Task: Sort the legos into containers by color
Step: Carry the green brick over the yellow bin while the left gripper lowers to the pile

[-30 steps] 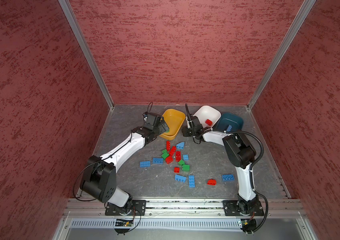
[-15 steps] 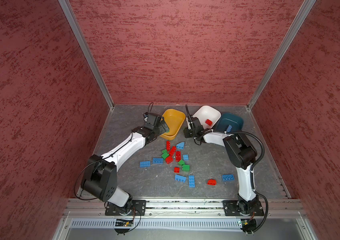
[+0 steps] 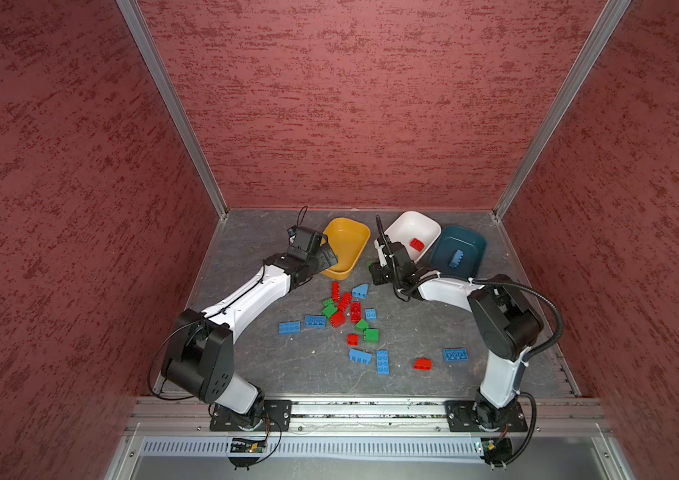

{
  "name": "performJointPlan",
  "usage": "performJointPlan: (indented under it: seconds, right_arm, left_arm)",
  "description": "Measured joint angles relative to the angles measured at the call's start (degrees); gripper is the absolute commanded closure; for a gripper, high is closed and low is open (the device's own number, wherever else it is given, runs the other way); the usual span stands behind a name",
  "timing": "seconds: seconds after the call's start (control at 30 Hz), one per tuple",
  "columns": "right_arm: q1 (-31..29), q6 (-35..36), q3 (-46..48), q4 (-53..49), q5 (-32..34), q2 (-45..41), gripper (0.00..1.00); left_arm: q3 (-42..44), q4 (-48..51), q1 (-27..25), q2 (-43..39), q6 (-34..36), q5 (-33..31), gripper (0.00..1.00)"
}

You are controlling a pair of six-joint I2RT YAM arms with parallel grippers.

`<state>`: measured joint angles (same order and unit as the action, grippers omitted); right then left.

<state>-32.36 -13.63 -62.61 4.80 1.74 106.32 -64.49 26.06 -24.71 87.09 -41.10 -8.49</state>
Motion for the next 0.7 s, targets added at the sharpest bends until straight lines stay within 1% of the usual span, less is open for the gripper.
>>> performJointPlan:
  seconds: [0.2,0.4,0.53,0.7]
  right_arm:
    - [-1.0,1.1,1.4,3.9,-0.5,-3.7,0.65]
    - [-1.6,2.1,1.1,9.1,-3.5,-4.3,0.65]
    - [-1.7,2.1,-2.6,10.5,-6.3,-2.0,0.64]
    - [-1.7,0.9,-8.4,11.9,-8.1,2.5,0.62]
  left_arm:
    - [3.2,2.4,0.2,-0.1,0.7,1.1,0.01]
    - [6.0,4.8,0.7,-0.5,0.9,3.5,0.01]
    - [6.4,5.0,0.3,-0.3,1.0,6.3,0.0]
    - [5.9,4.8,-0.5,1.9,1.6,7.7,0.08]
